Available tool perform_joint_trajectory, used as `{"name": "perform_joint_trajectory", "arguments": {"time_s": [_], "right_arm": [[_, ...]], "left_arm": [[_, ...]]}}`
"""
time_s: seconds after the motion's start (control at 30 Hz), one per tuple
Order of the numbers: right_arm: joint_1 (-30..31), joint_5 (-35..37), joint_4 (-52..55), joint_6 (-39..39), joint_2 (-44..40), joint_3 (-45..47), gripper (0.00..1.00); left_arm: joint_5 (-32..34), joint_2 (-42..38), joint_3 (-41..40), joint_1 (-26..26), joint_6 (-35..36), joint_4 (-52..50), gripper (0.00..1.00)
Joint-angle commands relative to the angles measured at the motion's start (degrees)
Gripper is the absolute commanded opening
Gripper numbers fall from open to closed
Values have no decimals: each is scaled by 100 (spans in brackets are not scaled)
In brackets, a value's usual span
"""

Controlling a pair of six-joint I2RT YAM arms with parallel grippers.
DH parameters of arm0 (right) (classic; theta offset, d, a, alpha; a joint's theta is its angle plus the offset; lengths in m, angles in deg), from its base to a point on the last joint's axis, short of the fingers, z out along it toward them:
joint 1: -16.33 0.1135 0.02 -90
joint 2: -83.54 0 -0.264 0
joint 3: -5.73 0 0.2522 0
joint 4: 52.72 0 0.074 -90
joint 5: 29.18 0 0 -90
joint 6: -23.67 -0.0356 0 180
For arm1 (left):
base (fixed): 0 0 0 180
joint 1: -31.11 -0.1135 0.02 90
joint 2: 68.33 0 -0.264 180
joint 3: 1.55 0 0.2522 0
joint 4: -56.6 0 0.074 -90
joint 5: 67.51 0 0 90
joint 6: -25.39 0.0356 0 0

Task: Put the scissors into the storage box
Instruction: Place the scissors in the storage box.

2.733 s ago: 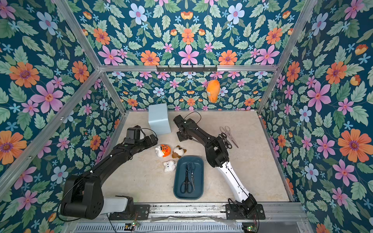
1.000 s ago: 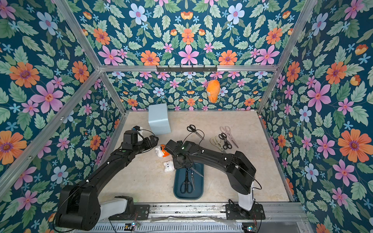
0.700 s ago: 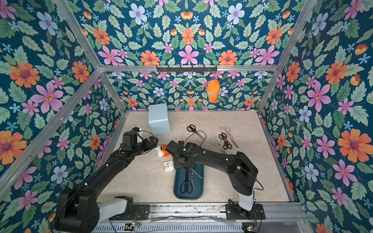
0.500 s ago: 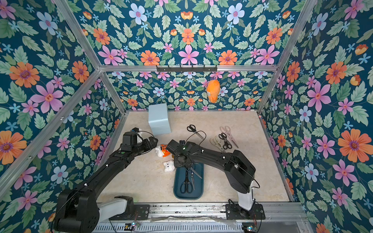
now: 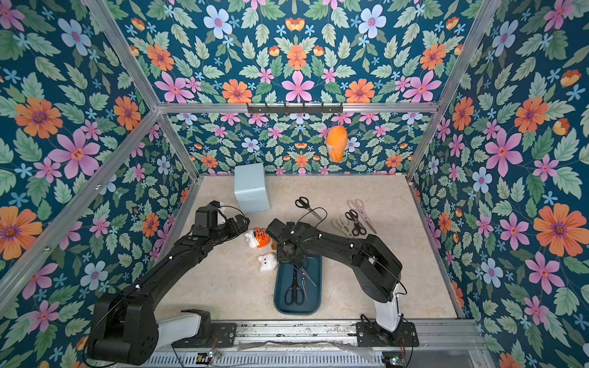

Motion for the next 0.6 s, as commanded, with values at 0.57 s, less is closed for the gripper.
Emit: {"name": "perform_joint_trajectory", "arguments": {"time_s": [0.57], "right_arm": [[-398,235,-340,324,-132,-675,21]], "left_arm": [[-274,321,200,-2,-100,135,99]]}}
